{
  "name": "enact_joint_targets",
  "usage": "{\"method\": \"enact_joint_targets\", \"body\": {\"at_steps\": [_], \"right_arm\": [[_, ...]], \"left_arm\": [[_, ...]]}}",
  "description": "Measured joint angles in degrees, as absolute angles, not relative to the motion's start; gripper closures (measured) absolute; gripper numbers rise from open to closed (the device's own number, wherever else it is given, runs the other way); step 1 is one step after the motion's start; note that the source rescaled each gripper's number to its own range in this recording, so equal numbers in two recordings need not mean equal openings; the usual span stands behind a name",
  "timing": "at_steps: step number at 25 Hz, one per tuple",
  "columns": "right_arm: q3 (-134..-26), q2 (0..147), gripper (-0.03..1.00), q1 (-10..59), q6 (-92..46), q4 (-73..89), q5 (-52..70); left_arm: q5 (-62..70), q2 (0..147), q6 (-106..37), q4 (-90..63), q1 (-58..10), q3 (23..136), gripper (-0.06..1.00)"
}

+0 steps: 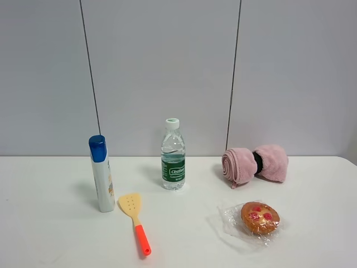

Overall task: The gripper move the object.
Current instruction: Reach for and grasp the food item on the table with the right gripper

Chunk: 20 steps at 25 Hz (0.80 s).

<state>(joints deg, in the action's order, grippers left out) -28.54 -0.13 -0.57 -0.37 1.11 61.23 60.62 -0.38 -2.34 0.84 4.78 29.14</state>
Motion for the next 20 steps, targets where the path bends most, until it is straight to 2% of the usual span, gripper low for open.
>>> {"method": "enact_joint_targets", "body": {"at_steps": [1,12,15,20], "right_arm": [[-28.54,-0.13,0.35,-0.57,-0.37,1.11,61.23],[-29.15,-0.13,0.35,-0.57,-2.22,1.11,61.10],[-33.92,3.34,0.35,-0.57,-4.76,1.11,60.13],[-48.42,19.85,0.35,1.23,-6.53,2.95,58.76]], "left_arm": [[60.62,-0.38,-2.34,0.84,4.78,29.14,-0.06],[60.62,-0.38,-2.34,0.84,4.78,29.14,-0.06],[60.62,-0.38,-2.34,0.84,4.78,29.14,-0.06],[60.62,-0.38,-2.34,0.84,4.78,29.14,-0.06]]}}
